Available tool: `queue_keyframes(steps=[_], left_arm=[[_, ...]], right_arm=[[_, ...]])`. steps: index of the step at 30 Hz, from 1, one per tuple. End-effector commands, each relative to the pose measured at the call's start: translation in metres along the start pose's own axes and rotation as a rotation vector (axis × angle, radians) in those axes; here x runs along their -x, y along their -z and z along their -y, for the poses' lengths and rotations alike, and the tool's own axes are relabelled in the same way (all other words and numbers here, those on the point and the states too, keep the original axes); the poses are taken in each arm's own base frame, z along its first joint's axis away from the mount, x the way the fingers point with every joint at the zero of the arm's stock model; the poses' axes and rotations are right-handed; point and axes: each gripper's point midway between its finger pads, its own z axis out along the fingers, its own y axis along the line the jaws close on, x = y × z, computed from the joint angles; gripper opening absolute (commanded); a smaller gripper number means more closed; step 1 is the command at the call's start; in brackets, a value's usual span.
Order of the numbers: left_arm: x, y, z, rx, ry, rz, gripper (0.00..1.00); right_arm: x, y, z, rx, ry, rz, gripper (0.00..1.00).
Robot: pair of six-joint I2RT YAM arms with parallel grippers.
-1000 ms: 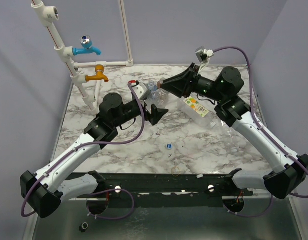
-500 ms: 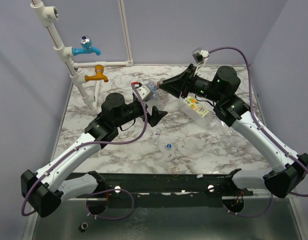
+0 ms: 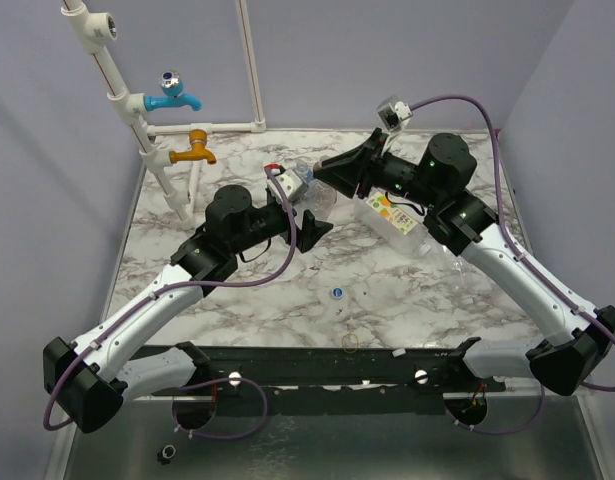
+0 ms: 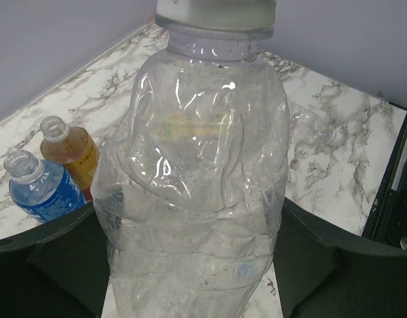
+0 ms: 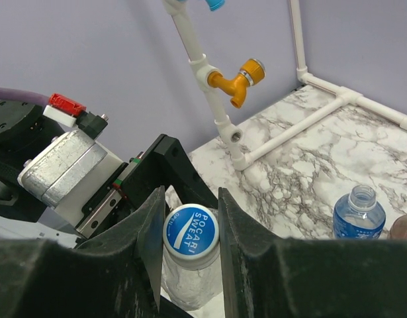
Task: Unscrew the bottle caps
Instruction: Unscrew the bottle cap from the plastic bottle.
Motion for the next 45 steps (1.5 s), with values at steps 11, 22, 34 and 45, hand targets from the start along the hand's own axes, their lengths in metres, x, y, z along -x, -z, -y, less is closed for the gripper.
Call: queue_keyframes(steps=[11, 22, 34, 45], left_arm=[[0.02, -0.004, -0.002, 0.021, 0.05, 0.055, 0.0], [0.033, -0.001, -0.001, 0.014, 0.093, 0.105, 0.0], [0.034, -0.001, -0.01, 0.063, 0.072, 0.111, 0.0], [0.038, -0.002, -0.012, 0.066, 0.042, 0.128, 0.0]], right_arm=[[0.027, 0.003, 0.001, -0.073, 0.011, 0.076, 0.72], [0.033, 0.002, 0.004, -0.121, -0.107, 0.095, 0.9], [0.014, -0.011, 0.007, -0.1, -0.149, 0.014, 0.68], [0.007, -0.017, 0.012, -0.094, -0.147, 0.0, 0.25]])
